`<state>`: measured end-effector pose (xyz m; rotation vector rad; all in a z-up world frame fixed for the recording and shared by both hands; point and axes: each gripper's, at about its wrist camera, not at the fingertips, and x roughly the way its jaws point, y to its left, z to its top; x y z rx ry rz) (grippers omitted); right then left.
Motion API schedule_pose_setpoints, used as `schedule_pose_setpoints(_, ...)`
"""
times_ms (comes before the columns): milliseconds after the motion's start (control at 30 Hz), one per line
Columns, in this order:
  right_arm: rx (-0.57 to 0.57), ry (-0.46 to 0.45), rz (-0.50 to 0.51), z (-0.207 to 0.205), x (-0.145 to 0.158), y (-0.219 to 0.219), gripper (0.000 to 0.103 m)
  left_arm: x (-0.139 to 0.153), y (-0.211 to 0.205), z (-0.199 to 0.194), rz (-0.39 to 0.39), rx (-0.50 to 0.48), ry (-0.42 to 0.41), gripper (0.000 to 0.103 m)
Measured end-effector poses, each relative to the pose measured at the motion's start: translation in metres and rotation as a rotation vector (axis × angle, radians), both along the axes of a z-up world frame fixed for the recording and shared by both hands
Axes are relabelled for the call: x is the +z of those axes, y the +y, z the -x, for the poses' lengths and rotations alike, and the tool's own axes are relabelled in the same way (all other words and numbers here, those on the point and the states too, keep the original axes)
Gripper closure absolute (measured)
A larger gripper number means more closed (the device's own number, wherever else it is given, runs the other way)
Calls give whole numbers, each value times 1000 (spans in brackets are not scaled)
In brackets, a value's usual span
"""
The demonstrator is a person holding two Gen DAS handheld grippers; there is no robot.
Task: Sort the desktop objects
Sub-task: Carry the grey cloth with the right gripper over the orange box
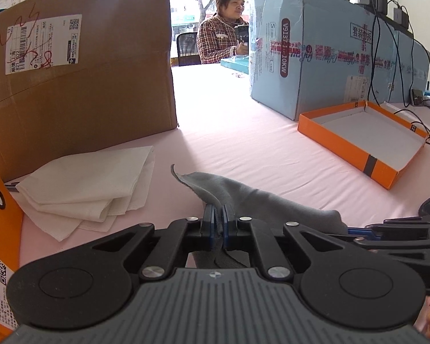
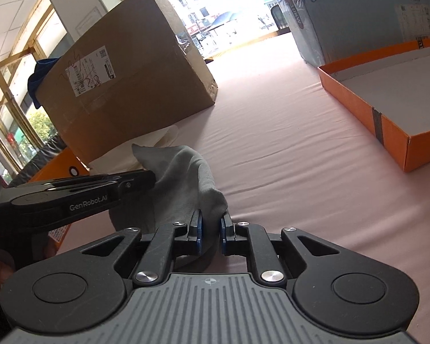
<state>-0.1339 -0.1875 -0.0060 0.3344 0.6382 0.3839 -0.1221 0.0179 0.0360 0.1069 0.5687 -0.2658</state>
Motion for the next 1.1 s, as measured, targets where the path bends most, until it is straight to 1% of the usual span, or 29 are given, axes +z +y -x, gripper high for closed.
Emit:
schedule_pose_setpoints(100,-8,-101,112,13,10,24,92,10,15,18,23,25,-50,98)
schedule_pose_setpoints(167,-7,-157,149,22,15,36,92,13,27,28,41,44,-68,98)
schedule_pose_setpoints(233,-10,-194,144,29,21,43,92,16,39,38,53,69,-90,98)
schedule_pose_setpoints(367,11,-249,93,37,34,55,92,21,68,56,91,119,-130,98)
schedule_pose_setpoints(433,33,-264,92,39,44,64,92,26,83,64,115,144,-157,98)
schedule_pose_setpoints(533,57,-324,110,45,61,81,92,34,102,73,126,183,-204,98)
schedule_pose_setpoints(700,109,-456,128,56,96,119,92,48,125,90,97,257,-291,98)
schedule_pose_setpoints(800,135,-524,143,61,116,145,92,62,143,99,90,286,-327,98)
schedule_pose_setpoints(967,172,-610,136,64,143,183,92,87,187,114,115,361,-396,98)
schedule_pose_setpoints(1100,203,-651,130,61,161,216,92,106,217,124,77,436,-442,98)
